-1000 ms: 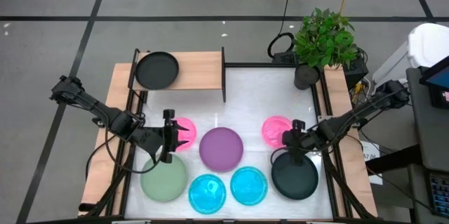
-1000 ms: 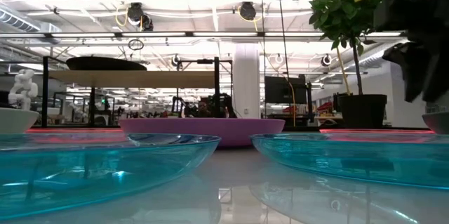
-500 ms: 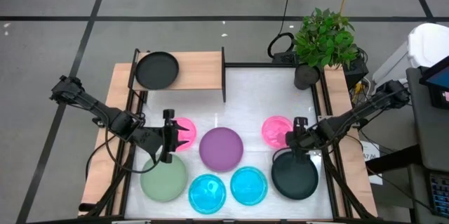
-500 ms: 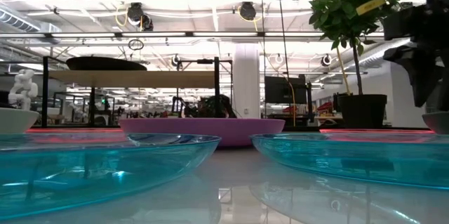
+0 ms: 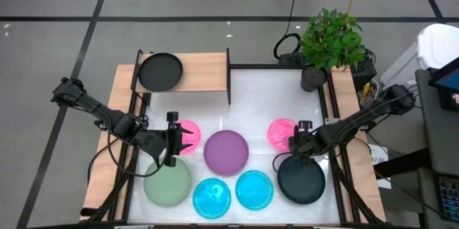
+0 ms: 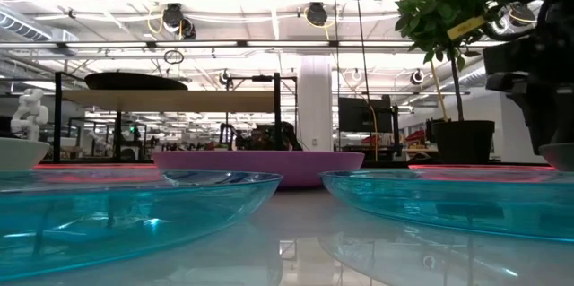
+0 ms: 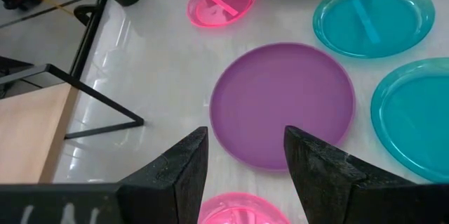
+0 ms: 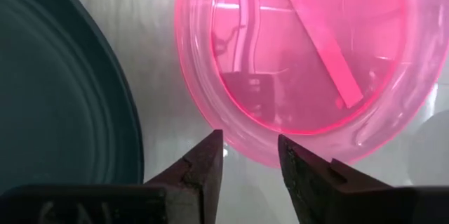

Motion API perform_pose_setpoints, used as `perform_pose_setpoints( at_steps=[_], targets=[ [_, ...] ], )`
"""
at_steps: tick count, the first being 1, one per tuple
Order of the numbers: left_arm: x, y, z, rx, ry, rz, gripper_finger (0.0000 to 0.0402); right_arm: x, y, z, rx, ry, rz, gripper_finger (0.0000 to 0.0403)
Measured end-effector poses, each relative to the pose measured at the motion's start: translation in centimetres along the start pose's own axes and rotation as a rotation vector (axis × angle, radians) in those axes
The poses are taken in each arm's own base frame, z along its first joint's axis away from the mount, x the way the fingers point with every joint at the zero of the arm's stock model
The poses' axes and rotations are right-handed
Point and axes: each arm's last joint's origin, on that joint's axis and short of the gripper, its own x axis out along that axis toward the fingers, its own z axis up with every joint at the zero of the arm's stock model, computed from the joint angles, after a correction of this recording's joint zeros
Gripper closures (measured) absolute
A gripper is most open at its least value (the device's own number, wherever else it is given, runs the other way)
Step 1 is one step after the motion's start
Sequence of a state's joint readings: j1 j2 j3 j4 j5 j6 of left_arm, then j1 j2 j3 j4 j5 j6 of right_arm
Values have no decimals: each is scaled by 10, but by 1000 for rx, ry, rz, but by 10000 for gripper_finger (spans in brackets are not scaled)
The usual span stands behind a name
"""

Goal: Place and stack plates onto a shelf
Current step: Put the right pink transparent plate on the shelf

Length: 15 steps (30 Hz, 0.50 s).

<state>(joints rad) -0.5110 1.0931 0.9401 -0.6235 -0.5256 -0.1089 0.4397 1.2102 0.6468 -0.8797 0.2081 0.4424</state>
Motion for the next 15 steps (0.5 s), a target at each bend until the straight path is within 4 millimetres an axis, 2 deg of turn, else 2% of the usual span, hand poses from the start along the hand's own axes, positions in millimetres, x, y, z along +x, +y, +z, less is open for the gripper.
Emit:
perform_pose_setpoints(
  at_steps=[15],
  targets=[
    [0, 0, 0, 0, 0, 0, 209, 14, 6, 4, -79, 68, -2, 285]
  ],
)
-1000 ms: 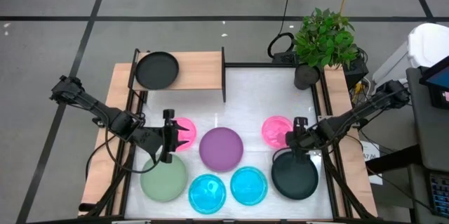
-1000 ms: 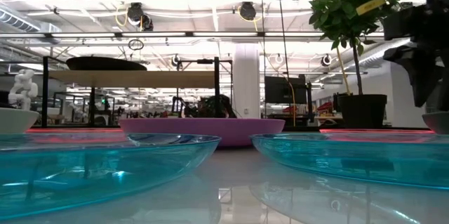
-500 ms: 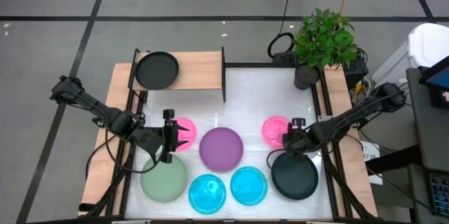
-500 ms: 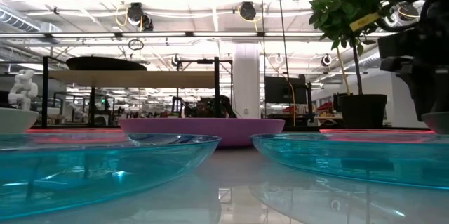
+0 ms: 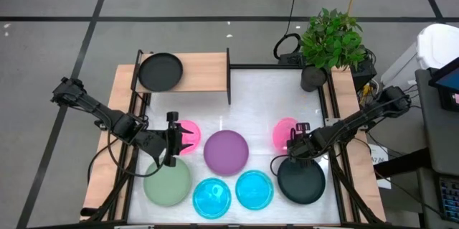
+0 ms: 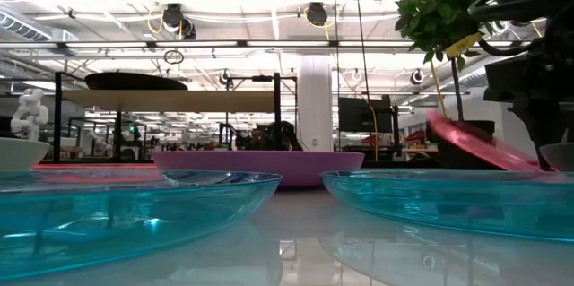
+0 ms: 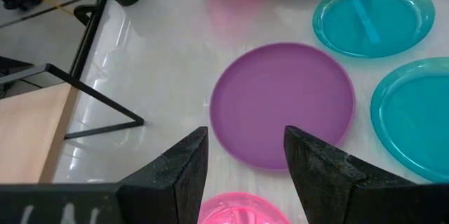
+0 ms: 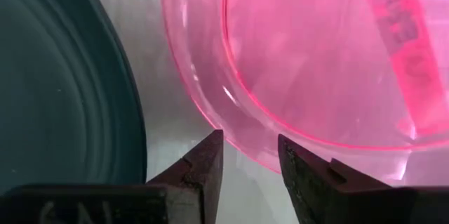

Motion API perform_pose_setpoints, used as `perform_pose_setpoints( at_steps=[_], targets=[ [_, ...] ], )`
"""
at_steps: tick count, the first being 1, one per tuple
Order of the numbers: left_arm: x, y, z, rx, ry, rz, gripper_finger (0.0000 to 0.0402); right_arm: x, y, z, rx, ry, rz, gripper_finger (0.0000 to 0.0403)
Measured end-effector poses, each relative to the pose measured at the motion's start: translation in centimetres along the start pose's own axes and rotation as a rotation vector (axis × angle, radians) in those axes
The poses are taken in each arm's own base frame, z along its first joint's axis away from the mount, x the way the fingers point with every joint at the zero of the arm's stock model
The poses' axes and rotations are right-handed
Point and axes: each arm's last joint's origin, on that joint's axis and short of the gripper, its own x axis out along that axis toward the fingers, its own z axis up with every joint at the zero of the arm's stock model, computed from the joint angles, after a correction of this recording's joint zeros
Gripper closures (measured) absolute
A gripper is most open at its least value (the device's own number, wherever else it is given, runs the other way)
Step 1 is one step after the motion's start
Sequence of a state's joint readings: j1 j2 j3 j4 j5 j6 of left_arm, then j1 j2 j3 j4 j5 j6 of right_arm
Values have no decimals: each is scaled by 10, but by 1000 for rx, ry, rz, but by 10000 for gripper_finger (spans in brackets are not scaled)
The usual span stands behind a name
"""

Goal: Place and stack plates onto a shelf
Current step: Put the right pink transparent plate on the shelf

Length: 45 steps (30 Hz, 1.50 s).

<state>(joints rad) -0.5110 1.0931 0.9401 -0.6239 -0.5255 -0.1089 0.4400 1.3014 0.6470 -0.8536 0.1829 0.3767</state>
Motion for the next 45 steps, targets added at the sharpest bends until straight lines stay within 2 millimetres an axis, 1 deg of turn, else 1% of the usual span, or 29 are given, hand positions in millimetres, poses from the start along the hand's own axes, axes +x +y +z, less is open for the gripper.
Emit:
perform_pose_setpoints(
  at_steps=[12, 23, 29, 35, 38, 42, 45],
  targets=[
    [0, 0, 0, 1, 0, 0, 209, -6, -2, -1, -9, -36, 15, 285],
    [0, 0, 0, 8, 0, 0, 209, -6, -1, -1, -40, -38, 45, 285],
    [0, 0, 0, 9, 0, 0, 209, -6, -1, 0, -10, -51, 16, 285],
    [0, 0, 0, 16, 0, 4, 209, -12, -5, -2, 20, -95, -21, 285],
    [0, 0, 0, 21, -1, 15, 209, -16, -6, -3, 28, -120, -6, 285],
    [0, 0, 0, 22, -1, 18, 209, -18, -4, -5, 15, -104, 77, 285],
    [0, 0, 0, 22, -1, 18, 209, -17, -4, -5, 11, -93, 65, 288]
  ],
)
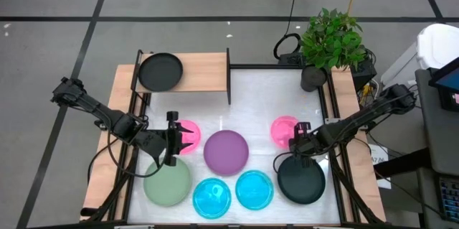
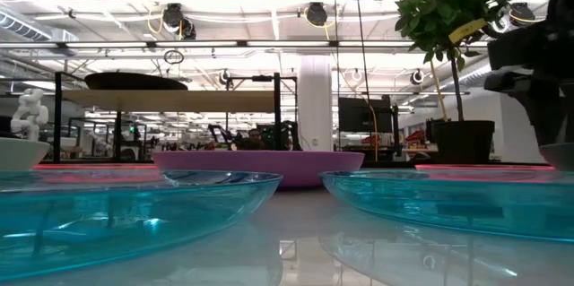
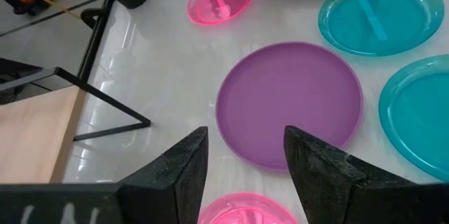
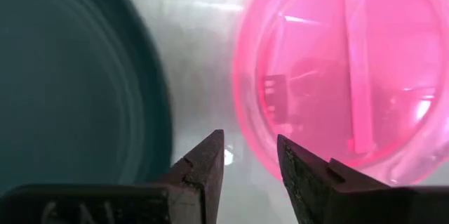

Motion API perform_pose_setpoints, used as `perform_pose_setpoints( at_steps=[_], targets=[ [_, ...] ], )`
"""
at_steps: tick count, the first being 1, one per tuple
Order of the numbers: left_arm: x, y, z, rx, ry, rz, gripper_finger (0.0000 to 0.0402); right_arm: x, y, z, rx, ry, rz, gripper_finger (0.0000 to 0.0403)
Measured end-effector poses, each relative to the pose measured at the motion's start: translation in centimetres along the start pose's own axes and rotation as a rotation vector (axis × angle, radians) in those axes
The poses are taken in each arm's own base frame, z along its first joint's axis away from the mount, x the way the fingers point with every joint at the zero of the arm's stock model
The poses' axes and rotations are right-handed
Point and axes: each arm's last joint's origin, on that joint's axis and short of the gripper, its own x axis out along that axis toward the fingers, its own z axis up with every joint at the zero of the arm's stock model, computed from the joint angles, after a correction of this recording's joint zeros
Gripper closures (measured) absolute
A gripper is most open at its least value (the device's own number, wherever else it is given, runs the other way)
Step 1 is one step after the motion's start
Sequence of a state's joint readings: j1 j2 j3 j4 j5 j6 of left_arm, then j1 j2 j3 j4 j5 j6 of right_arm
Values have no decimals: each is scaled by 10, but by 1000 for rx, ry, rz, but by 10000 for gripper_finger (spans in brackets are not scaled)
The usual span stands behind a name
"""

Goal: Place and stack plates onto a shelf
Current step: Put the right pink transparent plate on the shelf

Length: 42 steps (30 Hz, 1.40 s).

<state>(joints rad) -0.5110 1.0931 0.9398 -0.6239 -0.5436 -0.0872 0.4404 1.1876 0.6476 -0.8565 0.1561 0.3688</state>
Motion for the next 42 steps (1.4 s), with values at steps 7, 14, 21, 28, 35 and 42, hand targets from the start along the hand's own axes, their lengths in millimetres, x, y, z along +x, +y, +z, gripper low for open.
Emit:
perform_pose_setpoints(
  at_steps=[7, 14, 21, 28, 35, 42],
  targets=[
    [0, 0, 0, 0, 0, 1, 209, 11, 3, 2, -36, 66, -26, 315],
    [0, 0, 0, 0, -1, 1, 209, 19, 4, 4, -44, 102, -66, 339],
    [0, 0, 0, 6, -1, 7, 209, 23, 5, 5, -47, 121, -79, 395],
    [0, 0, 0, 6, -2, 7, 209, 25, 5, 6, -43, 118, -103, 402],
    [0, 0, 0, 5, -1, 7, 209, 13, 6, 16, -40, 55, -90, 403],
    [0, 0, 0, -1, -1, 7, 209, -11, 8, 37, -50, -31, -130, 403]
  ],
)
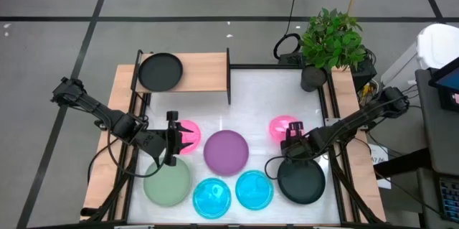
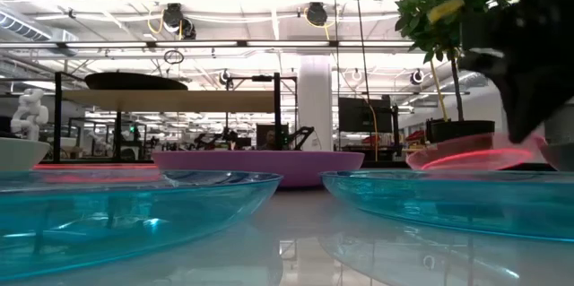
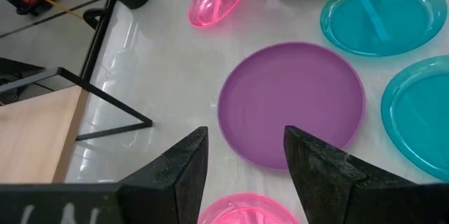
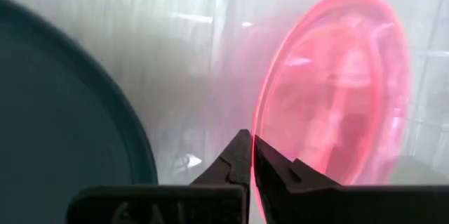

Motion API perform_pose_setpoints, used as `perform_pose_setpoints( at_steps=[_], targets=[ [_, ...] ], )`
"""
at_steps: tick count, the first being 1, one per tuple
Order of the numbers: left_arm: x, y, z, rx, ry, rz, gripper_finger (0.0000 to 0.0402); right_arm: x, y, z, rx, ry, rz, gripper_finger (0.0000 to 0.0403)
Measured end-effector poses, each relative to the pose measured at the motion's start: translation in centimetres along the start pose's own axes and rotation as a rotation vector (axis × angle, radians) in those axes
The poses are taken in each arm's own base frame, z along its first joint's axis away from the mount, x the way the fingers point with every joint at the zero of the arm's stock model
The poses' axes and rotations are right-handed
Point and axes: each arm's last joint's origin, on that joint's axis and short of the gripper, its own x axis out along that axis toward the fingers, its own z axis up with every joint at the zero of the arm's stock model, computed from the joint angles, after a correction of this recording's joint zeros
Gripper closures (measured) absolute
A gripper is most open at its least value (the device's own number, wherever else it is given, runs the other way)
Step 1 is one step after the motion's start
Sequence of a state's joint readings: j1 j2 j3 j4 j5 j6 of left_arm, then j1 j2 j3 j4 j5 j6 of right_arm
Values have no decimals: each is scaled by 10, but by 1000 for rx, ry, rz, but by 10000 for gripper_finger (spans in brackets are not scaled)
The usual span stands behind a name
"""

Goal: Place and stack plates onto a shelf
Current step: Put the right pink transparent plate on the shelf

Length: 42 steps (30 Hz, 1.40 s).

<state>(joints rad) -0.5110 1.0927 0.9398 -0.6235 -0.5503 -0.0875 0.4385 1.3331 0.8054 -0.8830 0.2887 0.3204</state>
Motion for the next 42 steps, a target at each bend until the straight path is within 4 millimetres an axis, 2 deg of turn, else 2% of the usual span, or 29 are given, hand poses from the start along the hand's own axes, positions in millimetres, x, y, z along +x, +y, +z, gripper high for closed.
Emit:
perform_pose_setpoints(
  at_steps=[17, 24, 34, 42],
  targets=[
    [0, 0, 0, -27, 0, 0, 209, -56, -14, 36, -54, -128, -110, 403],
    [0, 0, 0, -55, 1, 0, 209, -66, -32, 60, -90, -151, -175, 403],
    [-2, -4, -2, -94, 11, -16, 209, -83, -70, 102, -173, -173, -223, 403],
    [-7, -11, -3, -59, 4, -43, 209, -96, -98, 123, -215, -214, -274, 403]
  ],
)
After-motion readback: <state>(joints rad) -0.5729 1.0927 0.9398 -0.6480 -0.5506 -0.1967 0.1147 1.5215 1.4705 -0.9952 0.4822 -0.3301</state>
